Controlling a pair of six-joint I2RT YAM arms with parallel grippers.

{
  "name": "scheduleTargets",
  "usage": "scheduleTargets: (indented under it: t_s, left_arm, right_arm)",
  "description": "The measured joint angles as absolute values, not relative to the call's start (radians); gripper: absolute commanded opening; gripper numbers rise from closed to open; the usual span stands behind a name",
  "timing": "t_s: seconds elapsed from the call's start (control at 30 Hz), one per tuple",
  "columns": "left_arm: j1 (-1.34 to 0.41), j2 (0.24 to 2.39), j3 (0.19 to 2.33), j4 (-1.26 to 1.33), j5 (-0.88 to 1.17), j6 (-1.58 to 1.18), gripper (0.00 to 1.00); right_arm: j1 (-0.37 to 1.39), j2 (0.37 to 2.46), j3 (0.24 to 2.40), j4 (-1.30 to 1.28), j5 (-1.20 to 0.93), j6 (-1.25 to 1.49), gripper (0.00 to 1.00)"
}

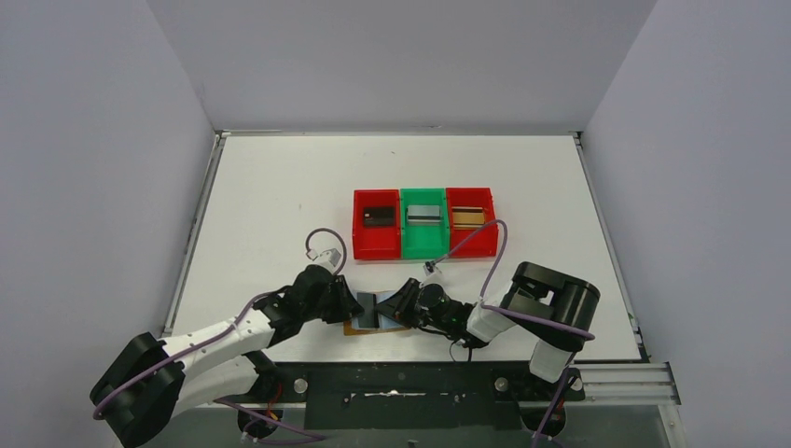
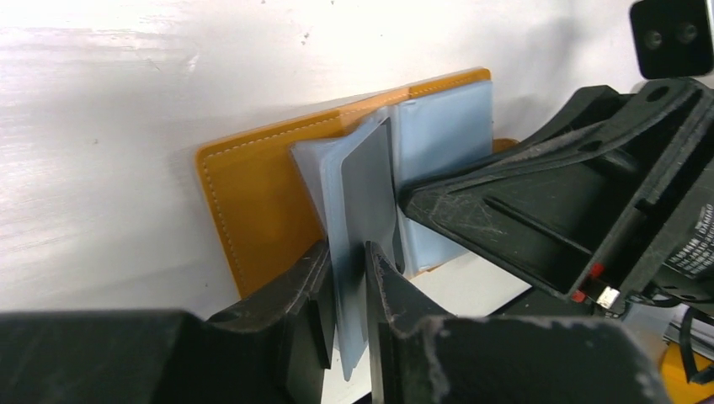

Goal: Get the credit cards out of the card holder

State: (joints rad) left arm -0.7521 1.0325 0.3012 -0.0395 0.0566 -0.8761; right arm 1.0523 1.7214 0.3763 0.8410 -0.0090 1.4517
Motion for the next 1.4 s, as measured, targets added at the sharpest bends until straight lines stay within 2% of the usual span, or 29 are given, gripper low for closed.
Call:
scheduleTargets:
  t_s: [0.17,0.37,0.57,0.67,0.73,0.9,1.13,1.27,1.4]
  left_arm:
    - [-0.752,1.021,0.298,-0.026,0.072,-0.883,0.13]
    - [-0.752,1.021,0.29,-0.042,0.064,-0.888,0.39]
    - [-0.755,0.962,0.293,-0.135,0.015,-0.899,0.44]
    - [-0.756,0.93,0.293,-0.171,-0.007,-0.905,0.38]
    - [-0.757,0.92,0.293,-0.184,-0.014,-0.906,0.25]
    - [-0.758,0.945,0.292,-0.179,0.0,-0.897,0.0]
    - [-0.759,1.022,0.292,-0.115,0.048,-0.896,0.0]
    - [-0.759,1.023,0.292,-0.112,0.05,-0.896,0.0]
    - [-0.759,1.019,0.29,-0.113,0.047,-0.896,0.0]
  right_arm:
    - [1.052,1.726,0.381,0.845,-0.012,1.449,0.18]
    - [1.052,1.726,0.381,0.845,-0.012,1.448,0.21]
    - [1.052,1.723,0.382,0.836,-0.012,1.448,0.22]
    - [1.052,1.722,0.385,0.83,-0.012,1.444,0.22]
    - [1.052,1.721,0.386,0.828,-0.012,1.444,0.22]
    - [1.053,1.721,0.388,0.828,-0.013,1.44,0.22]
    - [1.053,1.721,0.388,0.829,-0.015,1.428,0.16]
    - [1.053,1.721,0.383,0.835,-0.015,1.426,0.21]
    - [1.053,1.711,0.367,0.847,-0.015,1.423,0.12]
